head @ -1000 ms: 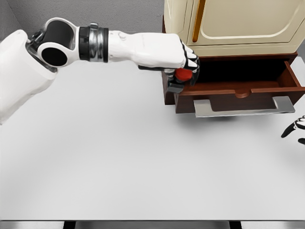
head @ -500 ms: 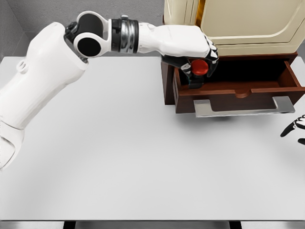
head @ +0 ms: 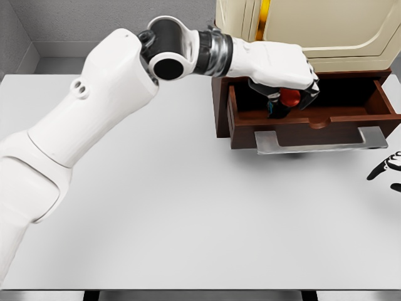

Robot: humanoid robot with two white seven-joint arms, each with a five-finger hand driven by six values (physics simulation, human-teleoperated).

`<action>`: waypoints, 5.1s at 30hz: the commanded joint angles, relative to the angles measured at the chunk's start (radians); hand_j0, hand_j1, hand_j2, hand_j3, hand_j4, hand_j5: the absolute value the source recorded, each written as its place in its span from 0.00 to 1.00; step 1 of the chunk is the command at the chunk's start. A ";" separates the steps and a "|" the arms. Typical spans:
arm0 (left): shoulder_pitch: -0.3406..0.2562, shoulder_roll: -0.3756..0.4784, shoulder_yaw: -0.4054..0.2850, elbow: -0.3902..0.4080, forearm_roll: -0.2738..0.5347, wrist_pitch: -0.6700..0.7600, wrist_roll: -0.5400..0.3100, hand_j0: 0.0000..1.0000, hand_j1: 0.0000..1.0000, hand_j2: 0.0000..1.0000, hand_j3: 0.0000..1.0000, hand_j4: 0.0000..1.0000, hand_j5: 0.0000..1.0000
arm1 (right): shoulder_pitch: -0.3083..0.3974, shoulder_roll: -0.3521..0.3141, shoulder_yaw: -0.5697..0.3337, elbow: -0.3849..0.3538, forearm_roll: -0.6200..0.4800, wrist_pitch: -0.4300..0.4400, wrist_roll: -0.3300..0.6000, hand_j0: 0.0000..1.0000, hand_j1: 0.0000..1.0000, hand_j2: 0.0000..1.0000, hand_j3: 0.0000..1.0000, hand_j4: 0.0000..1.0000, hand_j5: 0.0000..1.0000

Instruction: Put the switch into the drawer with left arm, and close the drawer with right arm

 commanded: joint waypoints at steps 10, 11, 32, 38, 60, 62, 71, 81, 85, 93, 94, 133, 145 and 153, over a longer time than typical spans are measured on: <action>0.000 -0.005 0.001 0.004 -0.004 0.003 0.001 0.81 0.81 0.81 0.81 0.81 0.81 | -0.002 -0.001 0.005 -0.001 -0.005 0.003 0.000 0.61 0.61 0.61 0.61 0.61 0.61; 0.000 -0.005 0.001 0.004 -0.004 0.003 0.001 0.83 0.83 0.83 0.83 0.83 0.83 | 0.000 -0.001 0.005 0.000 -0.005 0.003 0.000 0.61 0.61 0.61 0.61 0.61 0.61; -0.163 0.657 -0.315 -0.571 1.506 0.434 0.001 0.98 0.98 0.98 0.98 0.98 0.98 | -0.014 -0.001 0.024 -0.001 -0.005 0.003 0.000 0.64 0.64 0.64 0.64 0.64 0.64; -0.196 0.581 -0.321 -0.590 1.507 0.887 0.001 0.98 0.98 0.98 0.98 0.98 0.98 | -0.015 -0.001 0.024 -0.001 -0.005 0.003 0.000 0.63 0.63 0.63 0.63 0.63 0.63; -0.135 0.453 -0.305 -0.424 1.534 0.978 0.131 1.00 1.00 1.00 1.00 1.00 1.00 | -0.040 -0.001 0.016 -0.001 -0.007 0.003 0.000 0.62 0.62 0.62 0.62 0.62 0.62; -0.127 0.453 -0.308 -0.418 1.533 0.978 0.131 1.00 1.00 1.00 1.00 1.00 1.00 | -0.040 -0.001 0.016 -0.001 -0.007 0.003 0.000 0.62 0.62 0.62 0.62 0.62 0.62; -0.110 0.428 -0.316 -0.396 1.519 0.978 0.130 1.00 1.00 1.00 1.00 1.00 1.00 | -0.041 -0.001 0.016 -0.001 -0.007 0.003 0.000 0.62 0.62 0.62 0.62 0.62 0.62; -0.094 0.357 -0.322 -0.301 1.497 0.978 0.128 1.00 1.00 1.00 1.00 1.00 1.00 | -0.041 -0.001 0.017 -0.001 -0.007 0.003 0.000 0.62 0.62 0.62 0.62 0.62 0.62; -0.094 0.356 -0.322 -0.300 1.502 0.979 0.122 1.00 1.00 1.00 1.00 1.00 1.00 | -0.041 -0.001 0.017 -0.001 -0.007 0.003 0.000 0.62 0.62 0.62 0.62 0.62 0.62; -0.091 0.339 -0.321 -0.223 1.504 1.002 0.122 1.00 1.00 1.00 1.00 1.00 1.00 | -0.041 -0.001 0.022 -0.001 -0.007 0.003 0.000 0.62 0.62 0.62 0.62 0.62 0.62; -0.091 0.330 -0.321 -0.217 1.502 1.008 0.122 1.00 1.00 1.00 1.00 1.00 1.00 | -0.041 -0.001 0.022 -0.001 -0.007 0.003 0.000 0.62 0.62 0.62 0.62 0.62 0.62; -0.118 0.129 -0.321 -0.123 1.527 1.066 0.118 1.00 1.00 1.00 1.00 1.00 1.00 | -0.041 -0.001 0.047 -0.001 -0.007 0.003 0.000 0.60 0.60 0.60 0.60 0.60 0.60; -0.187 0.356 -0.298 -0.378 1.692 1.062 0.001 1.00 1.00 1.00 1.00 1.00 1.00 | -0.078 -0.016 0.093 -0.001 -0.007 0.003 0.000 0.54 0.54 0.54 0.54 0.54 0.54; -0.198 0.833 -0.215 -0.590 1.807 1.027 0.001 1.00 1.00 1.00 1.00 1.00 1.00 | -0.097 -0.036 0.099 -0.001 -0.007 0.003 0.000 0.59 0.59 0.59 0.59 0.59 0.59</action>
